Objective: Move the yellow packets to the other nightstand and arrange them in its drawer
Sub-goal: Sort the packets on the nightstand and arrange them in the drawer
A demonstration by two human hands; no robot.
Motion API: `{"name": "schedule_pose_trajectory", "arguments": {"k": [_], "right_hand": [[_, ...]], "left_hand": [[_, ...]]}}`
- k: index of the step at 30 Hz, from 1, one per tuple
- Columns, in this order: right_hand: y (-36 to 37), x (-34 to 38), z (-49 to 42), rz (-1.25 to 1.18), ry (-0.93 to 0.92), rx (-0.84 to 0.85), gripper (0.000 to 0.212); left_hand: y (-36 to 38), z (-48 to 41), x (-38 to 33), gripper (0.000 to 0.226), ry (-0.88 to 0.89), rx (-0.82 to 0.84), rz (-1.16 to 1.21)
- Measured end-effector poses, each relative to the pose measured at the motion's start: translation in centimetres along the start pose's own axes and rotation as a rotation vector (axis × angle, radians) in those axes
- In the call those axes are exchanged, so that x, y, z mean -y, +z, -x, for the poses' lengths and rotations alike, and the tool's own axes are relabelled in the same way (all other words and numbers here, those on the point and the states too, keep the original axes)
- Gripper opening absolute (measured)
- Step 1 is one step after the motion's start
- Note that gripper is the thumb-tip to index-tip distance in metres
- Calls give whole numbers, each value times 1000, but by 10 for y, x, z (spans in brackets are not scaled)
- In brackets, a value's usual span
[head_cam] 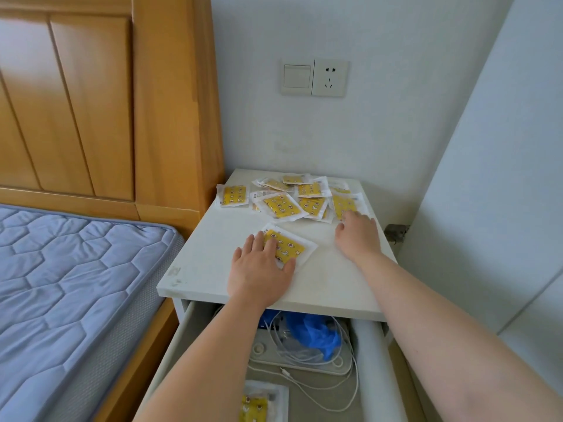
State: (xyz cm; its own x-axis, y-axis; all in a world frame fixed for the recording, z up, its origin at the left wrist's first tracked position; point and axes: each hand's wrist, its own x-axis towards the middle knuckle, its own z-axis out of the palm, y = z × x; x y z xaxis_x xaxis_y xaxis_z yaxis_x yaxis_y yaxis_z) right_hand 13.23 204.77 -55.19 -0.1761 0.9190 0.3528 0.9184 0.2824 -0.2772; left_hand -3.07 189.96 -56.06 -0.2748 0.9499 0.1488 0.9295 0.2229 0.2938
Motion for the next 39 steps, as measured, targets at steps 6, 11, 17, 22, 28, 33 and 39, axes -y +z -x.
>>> {"name": "schedule_pose_trajectory", "arguments": {"k": [6,11,17,22,28,33,39], "right_hand": [[-9,-11,19,22,273,-129,40],[-14,-12,32,50,420,36,57],[-31,-3,61,-131,286,-41,38],[-47,-5,54,-490,357,97,46],[-59,-8,35,-919,539,-128,27],[-69,6,12,-1234,612,-179,26],[-51,31,6,-1070,448,109,29]], "left_hand": [[-5,5,-2,61,-26,-44,19],[-10,7,-4,52,-43,-56,12],[-14,8,-2,48,73,35,41],[-14,7,1,49,80,66,100],[-14,8,2,47,71,21,154],[-16,9,1,49,38,18,190],[-13,10,2,52,30,-41,327]]}}
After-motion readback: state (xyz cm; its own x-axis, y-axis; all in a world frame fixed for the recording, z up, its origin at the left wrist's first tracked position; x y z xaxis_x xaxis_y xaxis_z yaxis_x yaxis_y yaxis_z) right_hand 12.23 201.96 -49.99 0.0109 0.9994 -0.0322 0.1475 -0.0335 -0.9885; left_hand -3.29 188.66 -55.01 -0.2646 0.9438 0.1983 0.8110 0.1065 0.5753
